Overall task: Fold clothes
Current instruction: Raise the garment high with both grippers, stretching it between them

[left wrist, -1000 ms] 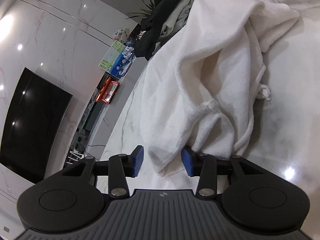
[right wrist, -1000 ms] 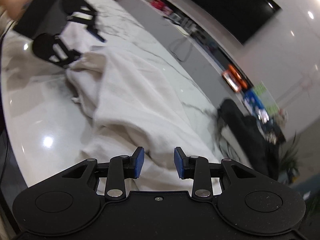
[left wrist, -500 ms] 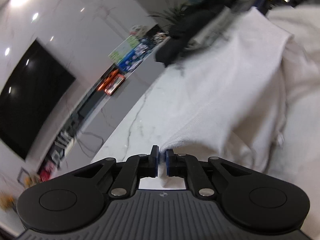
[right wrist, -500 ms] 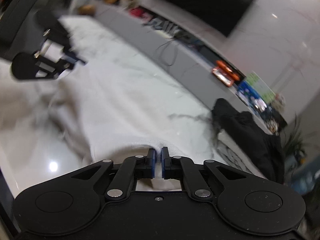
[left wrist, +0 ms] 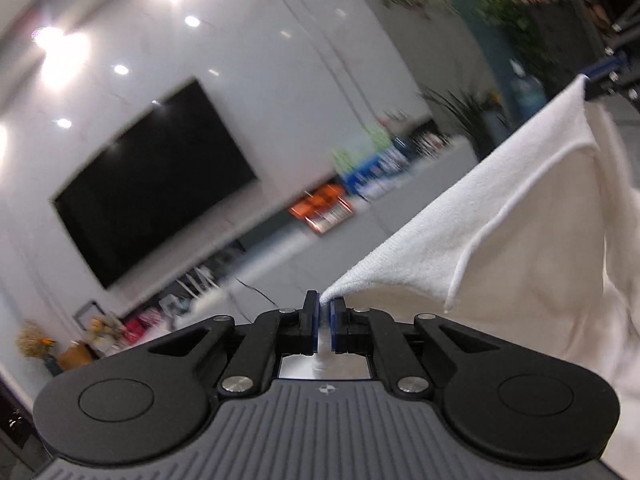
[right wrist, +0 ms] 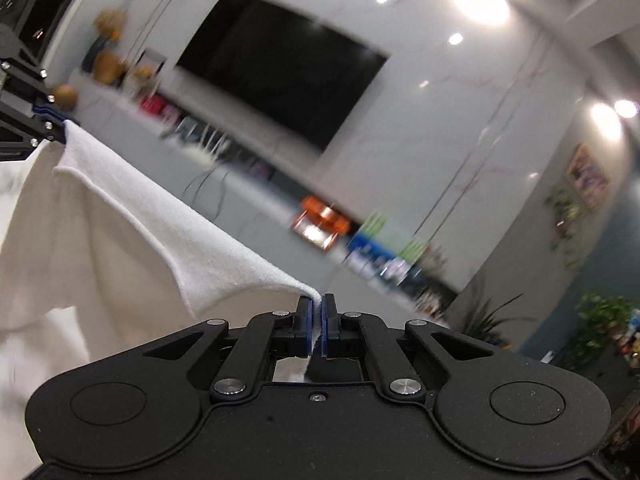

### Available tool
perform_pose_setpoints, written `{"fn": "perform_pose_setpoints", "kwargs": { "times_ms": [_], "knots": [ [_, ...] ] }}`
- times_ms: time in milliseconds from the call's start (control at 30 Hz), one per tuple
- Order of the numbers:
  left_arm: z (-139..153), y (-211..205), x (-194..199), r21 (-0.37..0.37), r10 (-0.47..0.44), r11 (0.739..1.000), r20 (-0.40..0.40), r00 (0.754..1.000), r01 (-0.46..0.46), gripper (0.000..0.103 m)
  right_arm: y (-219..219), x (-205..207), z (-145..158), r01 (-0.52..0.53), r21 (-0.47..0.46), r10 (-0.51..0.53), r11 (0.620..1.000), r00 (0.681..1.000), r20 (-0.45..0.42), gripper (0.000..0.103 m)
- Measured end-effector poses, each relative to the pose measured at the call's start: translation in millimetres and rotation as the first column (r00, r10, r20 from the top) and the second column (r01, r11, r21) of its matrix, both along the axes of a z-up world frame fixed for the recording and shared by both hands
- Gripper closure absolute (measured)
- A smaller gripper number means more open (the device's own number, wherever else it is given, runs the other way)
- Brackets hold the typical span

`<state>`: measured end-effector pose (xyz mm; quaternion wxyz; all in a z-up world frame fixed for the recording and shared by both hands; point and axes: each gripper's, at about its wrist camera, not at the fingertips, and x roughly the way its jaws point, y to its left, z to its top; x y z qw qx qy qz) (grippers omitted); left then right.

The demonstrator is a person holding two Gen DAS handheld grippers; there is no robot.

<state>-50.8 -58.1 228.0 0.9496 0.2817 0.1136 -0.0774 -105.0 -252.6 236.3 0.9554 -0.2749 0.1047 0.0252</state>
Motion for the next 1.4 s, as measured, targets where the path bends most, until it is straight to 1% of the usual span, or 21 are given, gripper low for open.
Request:
{"fn": "perform_pose_setpoints", "kwargs": {
  "times_ms": [67, 167, 333, 467, 600, 733, 833, 900, 1000, 1100, 1167, 1300, 1400],
  "knots": [
    [32.4, 2.9, -12.4, -0.002, 0.026, 1.0, 0.068, 0.997, -0.026, 0.099, 3.4, -8.9, 23.3, 0.003, 0.0, -0.003, 1.0, 0.998, 0.058, 0.101],
    [66.5, 3.1, -25.5, 0.022, 0.052, 0.998, 0.144, 0.988, -0.056, 0.098, 9.7, -22.5, 63.0, 0.002, 0.012, -0.004, 1.0, 0.99, 0.139, 0.101],
    [123.7, 3.1, -52.4, 0.062, 0.08, 0.993, 0.274, 0.958, -0.101, 0.099, 14.6, -42.4, 120.5, -0.01, 0.05, -0.002, 0.999, 0.972, 0.234, 0.101],
    [154.5, 2.1, -66.6, 0.073, 0.09, 0.99, 0.323, 0.942, -0.12, 0.098, 17.0, -55.5, 156.3, -0.015, 0.055, -0.002, 0.998, 0.955, 0.295, 0.101],
    [161.0, 0.6, -83.6, 0.071, 0.097, 0.989, 0.354, 0.93, -0.13, 0.098, 17.1, -75.3, 172.6, -0.04, 0.059, 0.018, 0.997, 0.942, 0.336, 0.101],
    [162.3, 0.4, -93.3, 0.07, 0.092, 0.99, 0.358, 0.929, -0.124, 0.098, 16.9, -90.7, 176.9, -0.064, 0.061, 0.038, 0.996, 0.934, 0.355, 0.101],
    [169.2, 2.4, -89.4, 0.089, 0.092, 0.987, 0.349, 0.933, -0.131, 0.098, 20.4, -91.2, 179.8, -0.065, 0.05, 0.044, 0.997, 0.937, 0.346, 0.101],
    [172.5, 6.7, -86.6, 0.091, 0.095, 0.987, 0.327, 0.94, -0.132, 0.098, 22.7, -85.2, 180.9, -0.062, 0.044, 0.045, 0.997, 0.945, 0.323, 0.101],
    [172.5, 10.8, -68.5, 0.091, 0.097, 0.988, 0.272, 0.957, -0.126, 0.098, 24.8, -71.5, 182.6, -0.055, 0.04, 0.042, 0.998, 0.961, 0.273, 0.101],
    [169.9, 12.9, -41.4, 0.09, 0.107, 0.987, 0.225, 0.968, -0.13, 0.098, 26.6, -37.0, 179.8, -0.04, 0.033, 0.033, 0.999, 0.98, 0.195, 0.101],
    [164.5, 11.6, -15.8, 0.099, 0.118, 0.985, 0.202, 0.972, -0.141, 0.098, 30.3, -13.3, 177.6, -0.03, 0.019, 0.027, 0.999, 0.986, 0.165, 0.101],
    [163.6, 7.9, 34.7, 0.116, 0.152, 0.978, 0.187, 0.97, -0.175, 0.098, 38.7, 38.7, 175.1, -0.003, -0.009, 0.004, 1.0, 0.992, 0.124, 0.101],
    [171.6, 5.8, 61.7, 0.129, 0.178, 0.97, 0.201, 0.963, -0.206, 0.098, 45.9, 74.0, 181.3, 0.021, -0.015, -0.019, 1.0, 0.991, 0.131, 0.101]
  ]
}}
